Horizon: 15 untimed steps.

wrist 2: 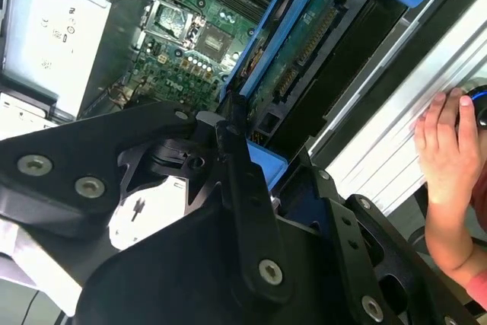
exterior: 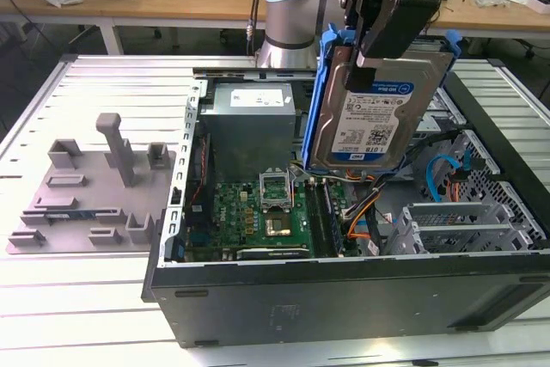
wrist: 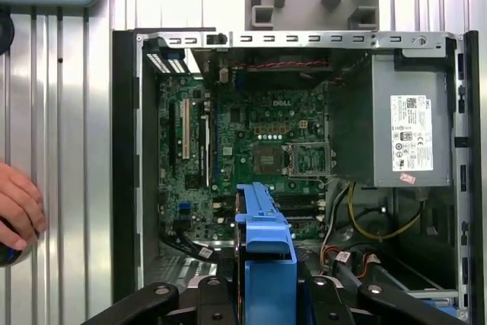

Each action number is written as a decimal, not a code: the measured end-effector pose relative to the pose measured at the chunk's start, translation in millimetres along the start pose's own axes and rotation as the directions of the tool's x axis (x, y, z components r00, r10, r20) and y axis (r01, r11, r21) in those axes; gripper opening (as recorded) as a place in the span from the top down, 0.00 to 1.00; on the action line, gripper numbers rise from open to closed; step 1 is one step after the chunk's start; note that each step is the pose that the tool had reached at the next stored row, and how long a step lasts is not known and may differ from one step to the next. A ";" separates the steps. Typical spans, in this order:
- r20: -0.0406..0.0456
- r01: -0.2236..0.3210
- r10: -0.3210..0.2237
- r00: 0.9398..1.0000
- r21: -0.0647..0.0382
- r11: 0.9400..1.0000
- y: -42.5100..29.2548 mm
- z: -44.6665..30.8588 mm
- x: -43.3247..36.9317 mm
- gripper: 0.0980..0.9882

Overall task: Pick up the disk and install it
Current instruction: 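Pick up the disk, then insert the disk into the insertion slot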

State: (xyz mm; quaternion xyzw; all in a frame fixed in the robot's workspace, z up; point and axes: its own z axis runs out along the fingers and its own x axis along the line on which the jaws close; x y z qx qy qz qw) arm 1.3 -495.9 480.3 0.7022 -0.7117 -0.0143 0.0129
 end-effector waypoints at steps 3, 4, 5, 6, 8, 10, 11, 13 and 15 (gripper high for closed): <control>0.000 0.000 0.000 1.000 0.000 1.000 -0.6 -0.1 1.3 0.70; 0.000 0.000 0.000 1.000 0.000 1.000 -0.9 0.0 2.0 0.70; 0.000 0.000 0.000 1.000 0.000 1.000 -1.1 -0.1 2.5 0.70; 0.000 0.000 0.000 1.000 0.000 1.000 -1.3 -0.1 2.9 0.70; 0.000 0.000 0.000 1.000 0.000 1.000 -1.7 -0.1 3.9 0.70; 0.000 0.000 0.000 1.000 0.000 1.000 -2.0 -0.1 4.8 0.70; 0.000 0.000 0.000 1.000 0.000 1.000 -2.2 -0.1 5.1 0.70; 0.000 0.000 0.000 1.000 0.000 1.000 -2.5 -0.2 5.9 0.70; 0.000 0.000 0.000 1.000 0.000 1.000 -2.9 -0.1 6.8 0.70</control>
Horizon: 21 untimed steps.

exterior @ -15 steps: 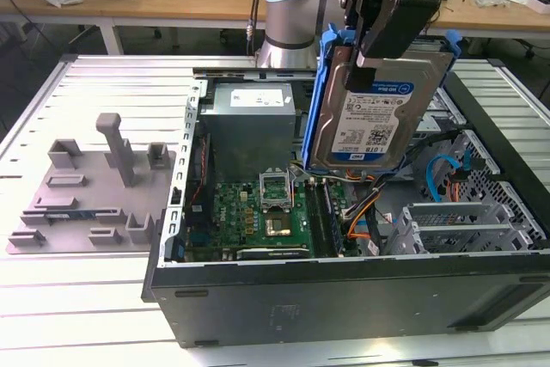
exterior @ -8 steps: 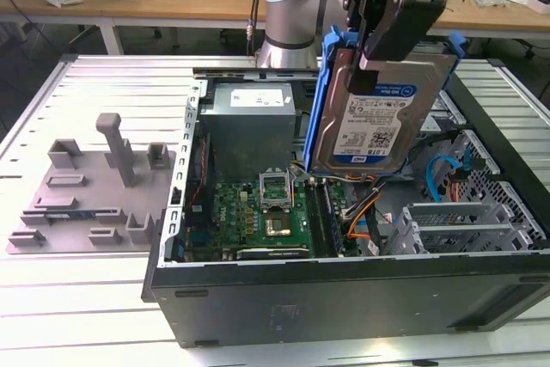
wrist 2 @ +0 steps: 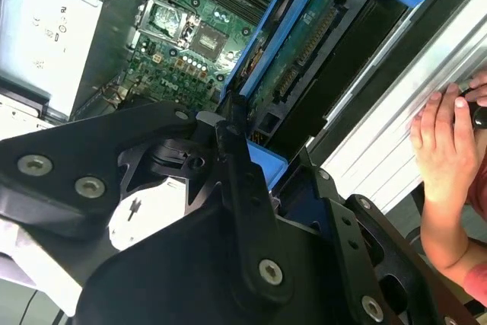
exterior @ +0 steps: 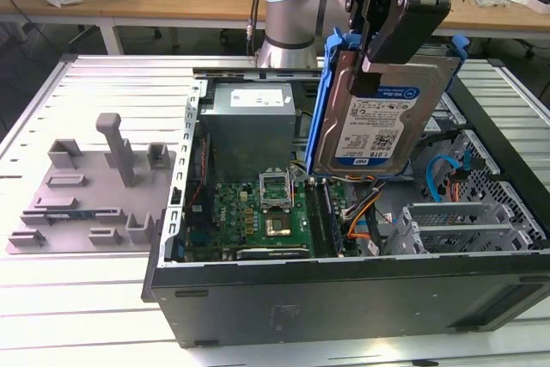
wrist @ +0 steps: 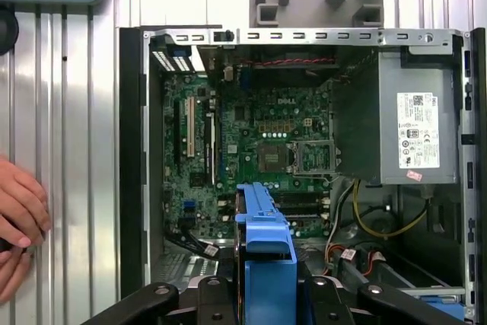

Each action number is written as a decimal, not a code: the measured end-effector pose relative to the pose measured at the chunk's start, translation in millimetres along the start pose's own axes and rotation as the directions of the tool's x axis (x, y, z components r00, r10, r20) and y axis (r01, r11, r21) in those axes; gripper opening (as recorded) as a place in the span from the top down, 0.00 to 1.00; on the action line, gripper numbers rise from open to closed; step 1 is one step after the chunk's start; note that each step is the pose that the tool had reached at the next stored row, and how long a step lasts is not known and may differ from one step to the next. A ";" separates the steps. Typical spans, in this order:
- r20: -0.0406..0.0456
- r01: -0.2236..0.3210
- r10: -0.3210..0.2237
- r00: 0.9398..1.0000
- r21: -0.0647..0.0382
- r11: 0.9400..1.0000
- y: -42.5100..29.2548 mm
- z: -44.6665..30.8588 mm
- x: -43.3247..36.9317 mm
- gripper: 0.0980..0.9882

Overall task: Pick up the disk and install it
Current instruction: 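Insert the disk into the insertion slot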

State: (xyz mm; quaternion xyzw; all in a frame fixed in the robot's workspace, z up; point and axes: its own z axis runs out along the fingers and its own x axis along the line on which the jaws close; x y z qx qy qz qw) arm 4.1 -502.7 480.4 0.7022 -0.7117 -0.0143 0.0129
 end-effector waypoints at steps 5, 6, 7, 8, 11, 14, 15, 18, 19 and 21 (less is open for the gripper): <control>0.000 0.000 0.000 1.000 0.000 1.000 -0.1 0.0 0.2 0.70; 0.000 0.000 0.000 1.000 0.000 1.000 -0.1 -0.1 0.3 0.70; 0.000 0.000 0.000 1.000 0.000 1.000 -0.2 -0.1 0.6 0.70; 0.001 0.000 0.000 1.000 0.000 1.000 -0.2 0.0 0.9 0.70; 0.010 0.002 -0.002 1.000 0.000 1.000 -0.3 0.0 1.7 0.70; 0.019 0.005 -0.005 1.000 0.000 1.000 -0.3 0.0 3.5 0.70; 0.021 0.005 -0.005 1.000 0.000 1.000 -0.3 -0.1 4.1 0.70; 0.025 0.007 -0.007 1.000 0.001 1.000 -0.9 -0.1 7.4 0.70; 0.027 0.007 -0.007 1.000 0.001 1.000 -1.1 -0.1 8.1 0.70; 0.034 0.008 -0.008 0.999 0.002 1.000 -1.3 -0.1 9.8 0.70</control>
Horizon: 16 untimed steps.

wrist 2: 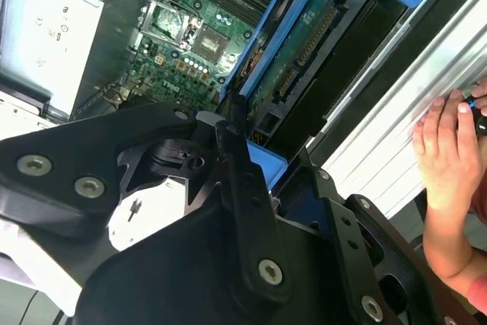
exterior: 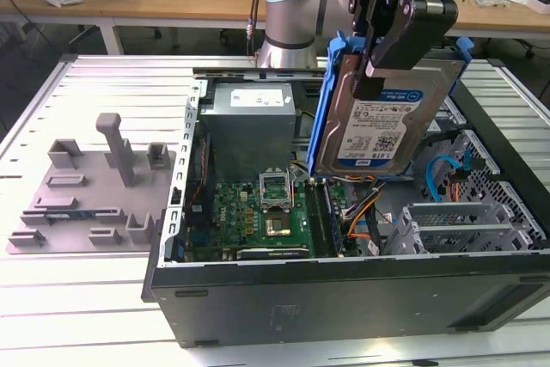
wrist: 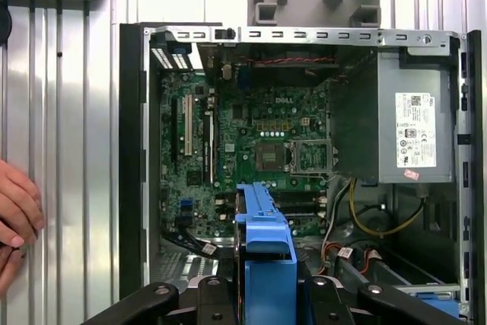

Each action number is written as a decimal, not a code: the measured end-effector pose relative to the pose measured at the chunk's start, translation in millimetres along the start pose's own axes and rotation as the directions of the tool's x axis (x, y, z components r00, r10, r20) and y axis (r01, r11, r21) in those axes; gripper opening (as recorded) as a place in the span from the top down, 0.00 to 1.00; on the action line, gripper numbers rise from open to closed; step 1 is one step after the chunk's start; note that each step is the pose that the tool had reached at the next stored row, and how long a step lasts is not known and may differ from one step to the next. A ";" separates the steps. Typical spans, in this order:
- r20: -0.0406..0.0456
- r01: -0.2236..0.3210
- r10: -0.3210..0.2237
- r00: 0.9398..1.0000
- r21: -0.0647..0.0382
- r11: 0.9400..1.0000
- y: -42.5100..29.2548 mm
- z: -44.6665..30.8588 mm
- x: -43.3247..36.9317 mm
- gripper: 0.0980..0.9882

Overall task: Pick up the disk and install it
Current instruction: 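Insert the disk into the insertion slot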

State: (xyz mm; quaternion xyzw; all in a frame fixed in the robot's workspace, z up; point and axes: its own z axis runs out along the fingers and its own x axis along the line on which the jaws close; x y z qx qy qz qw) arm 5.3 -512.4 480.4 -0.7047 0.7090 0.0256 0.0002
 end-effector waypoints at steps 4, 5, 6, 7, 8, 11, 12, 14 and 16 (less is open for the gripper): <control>0.017 0.002 -0.002 1.000 0.001 1.000 -0.6 -0.2 4.9 0.70; 0.018 0.002 -0.002 1.000 0.002 1.000 -1.0 -0.1 5.3 0.70; 0.018 0.002 -0.002 1.000 0.002 1.000 -1.5 0.0 5.6 0.70; 0.017 0.002 -0.002 1.000 0.004 1.000 -1.6 0.1 5.7 0.70; 0.017 0.002 -0.002 1.000 0.005 1.000 -1.9 0.1 5.9 0.70; 0.017 0.002 -0.002 1.000 0.010 1.000 -2.5 0.6 6.2 0.70; 0.017 0.002 -0.003 1.000 0.012 1.000 -2.7 0.8 6.4 0.70; 0.018 0.003 -0.003 1.000 0.013 1.000 -4.2 1.6 7.1 0.70; 0.017 0.002 -0.003 1.000 0.013 1.000 -7.2 1.7 8.1 0.70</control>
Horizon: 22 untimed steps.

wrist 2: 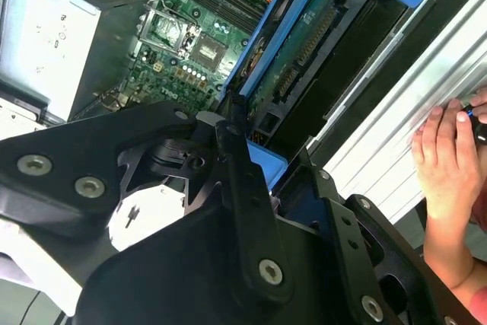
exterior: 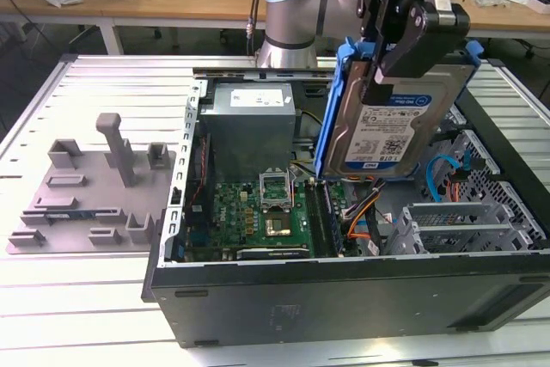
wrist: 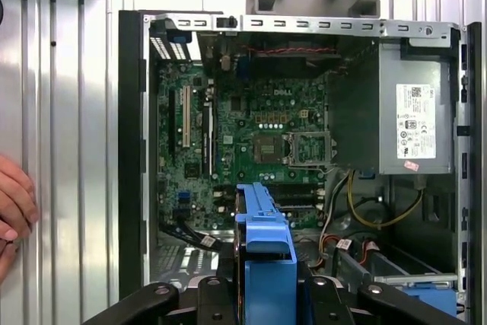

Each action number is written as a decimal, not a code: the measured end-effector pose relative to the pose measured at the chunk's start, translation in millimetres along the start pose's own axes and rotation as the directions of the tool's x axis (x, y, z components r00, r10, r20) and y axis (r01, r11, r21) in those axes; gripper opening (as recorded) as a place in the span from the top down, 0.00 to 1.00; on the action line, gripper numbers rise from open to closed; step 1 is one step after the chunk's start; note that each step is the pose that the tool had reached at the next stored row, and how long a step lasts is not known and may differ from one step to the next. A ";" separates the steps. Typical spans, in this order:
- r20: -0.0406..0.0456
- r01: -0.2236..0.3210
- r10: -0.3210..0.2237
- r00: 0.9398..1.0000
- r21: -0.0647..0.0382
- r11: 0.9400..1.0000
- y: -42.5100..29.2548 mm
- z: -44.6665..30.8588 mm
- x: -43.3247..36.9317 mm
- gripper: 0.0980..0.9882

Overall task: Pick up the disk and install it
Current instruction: 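Insert the disk into the insertion slot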

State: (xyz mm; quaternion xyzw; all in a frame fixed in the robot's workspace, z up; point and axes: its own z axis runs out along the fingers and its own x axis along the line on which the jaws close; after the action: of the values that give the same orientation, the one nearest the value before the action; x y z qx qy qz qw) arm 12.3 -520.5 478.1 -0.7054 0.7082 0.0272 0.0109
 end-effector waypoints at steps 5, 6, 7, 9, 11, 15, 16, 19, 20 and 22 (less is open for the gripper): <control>0.000 0.000 0.000 1.000 0.000 1.000 -14.5 -0.2 4.5 0.70; 0.000 0.000 0.000 1.000 0.000 1.000 -17.1 -0.2 5.4 0.70; 0.000 0.000 0.000 1.000 0.000 1.000 -19.8 -0.3 6.3 0.70; 0.000 0.000 0.000 1.000 0.000 1.000 -24.9 -0.5 8.2 0.70; 0.000 0.000 0.000 1.000 0.000 1.000 -30.8 -0.6 10.4 0.70; 0.000 0.000 0.000 1.000 0.000 1.000 -41.6 -0.8 14.4 0.70; 0.000 0.000 0.000 1.000 0.000 1.000 -44.9 -0.9 15.5 0.70; 0.000 0.000 0.000 1.000 0.000 1.000 -54.0 -1.1 18.7 0.70; 0.000 0.000 0.000 1.000 0.000 1.000 -59.1 -1.2 20.4 0.70; 0.000 0.000 0.000 1.000 0.000 1.000 -66.9 -1.3 22.6 0.70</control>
State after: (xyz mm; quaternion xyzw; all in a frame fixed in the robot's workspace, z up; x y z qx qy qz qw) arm 79.1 -543.4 476.6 -0.7054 0.7082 0.0272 0.0110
